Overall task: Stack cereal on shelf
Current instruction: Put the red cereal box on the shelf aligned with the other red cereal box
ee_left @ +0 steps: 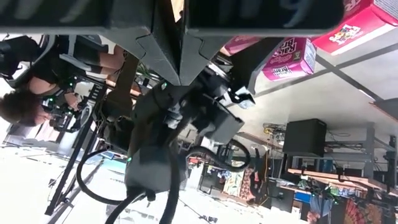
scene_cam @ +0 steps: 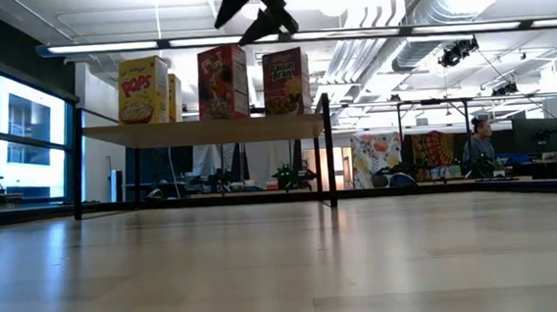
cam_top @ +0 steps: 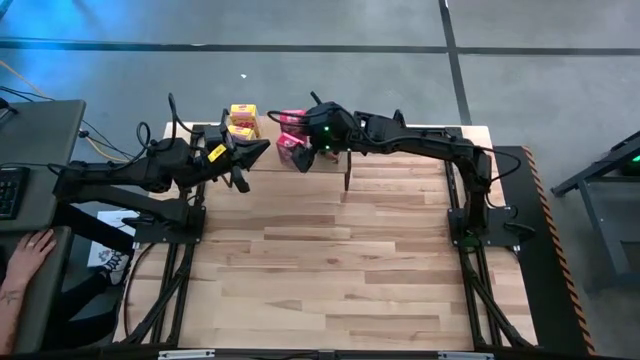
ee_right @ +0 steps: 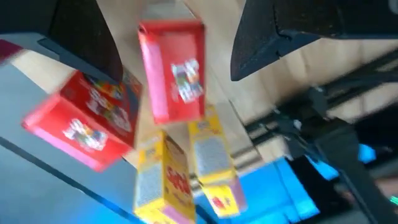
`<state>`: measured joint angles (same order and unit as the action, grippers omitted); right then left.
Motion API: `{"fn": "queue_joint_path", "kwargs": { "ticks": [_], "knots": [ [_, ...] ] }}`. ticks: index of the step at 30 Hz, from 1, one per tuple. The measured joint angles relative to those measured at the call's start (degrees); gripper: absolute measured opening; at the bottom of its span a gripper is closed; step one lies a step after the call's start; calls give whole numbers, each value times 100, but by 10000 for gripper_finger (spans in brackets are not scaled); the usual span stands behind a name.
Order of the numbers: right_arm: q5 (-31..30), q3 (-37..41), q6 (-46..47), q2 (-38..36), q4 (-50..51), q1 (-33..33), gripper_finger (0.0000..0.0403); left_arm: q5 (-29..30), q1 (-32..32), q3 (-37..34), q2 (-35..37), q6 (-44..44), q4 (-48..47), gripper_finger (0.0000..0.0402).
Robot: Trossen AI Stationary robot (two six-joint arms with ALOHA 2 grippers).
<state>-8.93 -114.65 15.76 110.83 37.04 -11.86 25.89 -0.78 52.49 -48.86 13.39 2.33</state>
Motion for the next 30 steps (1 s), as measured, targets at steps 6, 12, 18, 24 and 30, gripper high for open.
{"fn": "queue_joint_path", "kwargs": {
  "ticks": [6, 12, 18, 24, 30],
  "knots": [
    [626, 0, -95, -156, -97, 107, 276, -1, 0, 0, 4, -3, 13, 0],
    [460, 4, -805, -277, 246, 652, 199, 1, 0, 0, 82, -7, 39, 0],
    [-295, 856, -965, -237, -84, 1146, 33, 37, 2, 2, 146, -48, 77, 0],
    [-1500, 2104, -1141, -229, -1492, 1364, 8, 38, 2, 2, 149, -108, 56, 0],
    [-1980, 2414, -1621, -241, -2193, 1172, 1, 37, 2, 2, 146, -203, 55, 0]
  ]
}}
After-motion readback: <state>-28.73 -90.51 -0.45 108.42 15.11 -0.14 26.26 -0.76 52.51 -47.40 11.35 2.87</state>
